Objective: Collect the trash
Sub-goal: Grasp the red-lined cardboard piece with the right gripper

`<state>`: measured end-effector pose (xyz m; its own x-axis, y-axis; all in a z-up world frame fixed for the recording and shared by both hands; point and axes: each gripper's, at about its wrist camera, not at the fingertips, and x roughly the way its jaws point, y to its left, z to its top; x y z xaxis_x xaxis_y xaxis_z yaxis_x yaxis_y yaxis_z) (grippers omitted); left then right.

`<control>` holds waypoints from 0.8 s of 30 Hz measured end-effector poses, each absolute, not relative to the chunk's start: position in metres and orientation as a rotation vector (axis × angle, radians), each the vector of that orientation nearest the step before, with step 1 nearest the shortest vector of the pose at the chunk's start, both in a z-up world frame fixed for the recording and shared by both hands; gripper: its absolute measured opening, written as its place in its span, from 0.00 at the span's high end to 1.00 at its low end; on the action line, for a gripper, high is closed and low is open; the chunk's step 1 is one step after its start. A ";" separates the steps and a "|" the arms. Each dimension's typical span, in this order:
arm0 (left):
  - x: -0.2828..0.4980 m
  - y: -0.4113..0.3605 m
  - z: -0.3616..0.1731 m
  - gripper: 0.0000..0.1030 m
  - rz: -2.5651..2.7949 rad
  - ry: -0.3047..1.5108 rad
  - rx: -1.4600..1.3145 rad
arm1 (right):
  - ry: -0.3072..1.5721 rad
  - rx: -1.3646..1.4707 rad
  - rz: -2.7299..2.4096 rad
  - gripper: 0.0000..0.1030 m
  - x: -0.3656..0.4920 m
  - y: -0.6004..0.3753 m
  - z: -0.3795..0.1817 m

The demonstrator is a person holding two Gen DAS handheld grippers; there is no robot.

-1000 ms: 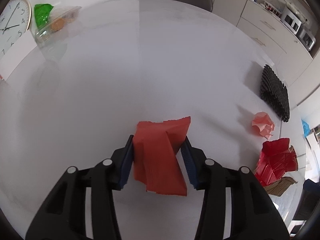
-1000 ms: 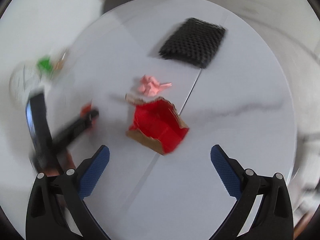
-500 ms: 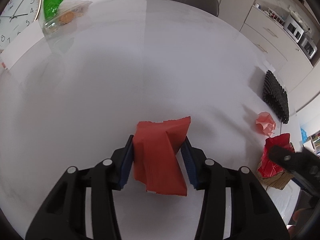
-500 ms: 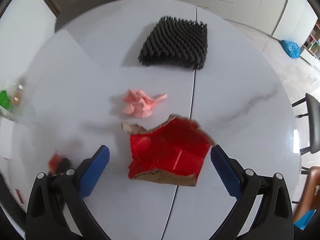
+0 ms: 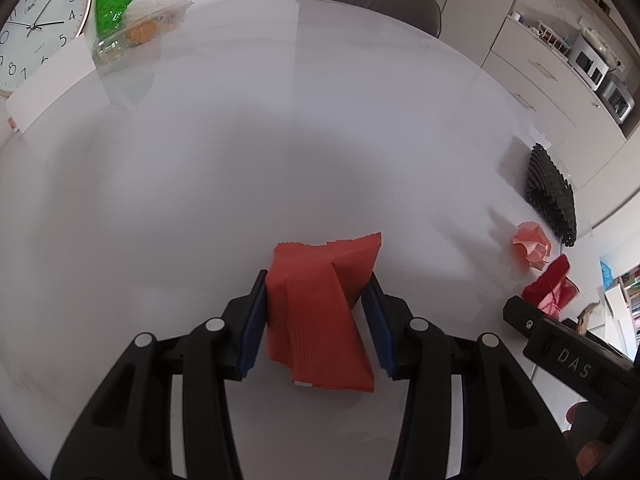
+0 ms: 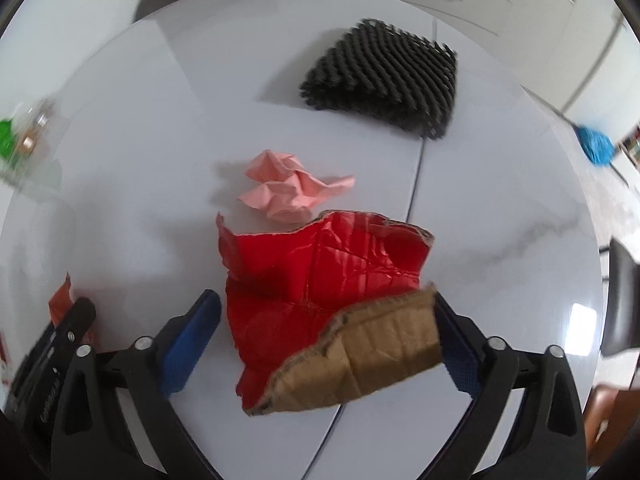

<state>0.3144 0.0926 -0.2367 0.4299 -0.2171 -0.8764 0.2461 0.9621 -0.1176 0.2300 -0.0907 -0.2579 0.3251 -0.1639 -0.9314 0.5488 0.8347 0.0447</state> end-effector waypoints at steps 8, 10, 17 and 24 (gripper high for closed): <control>0.309 0.094 -0.236 0.56 -0.286 1.088 0.004 | 1.133 0.285 -0.355 0.14 0.221 -0.094 -0.259; 0.307 0.095 -0.235 0.56 -0.287 1.087 0.002 | 1.131 0.262 -0.323 0.16 0.218 -0.095 -0.259; 0.297 0.098 -0.224 0.56 -0.290 1.070 -0.016 | 1.107 0.208 -0.246 0.29 0.212 -0.097 -0.246; 0.282 0.096 -0.212 0.56 -0.307 1.052 -0.014 | 1.098 0.282 -0.160 0.31 0.203 -0.104 -0.244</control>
<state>0.2823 0.0956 -0.2122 0.4570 -0.2560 -0.8518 0.2427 0.9572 -0.1575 0.2033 -0.1042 -0.2436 0.4489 0.0112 -0.8935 0.2665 0.9528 0.1458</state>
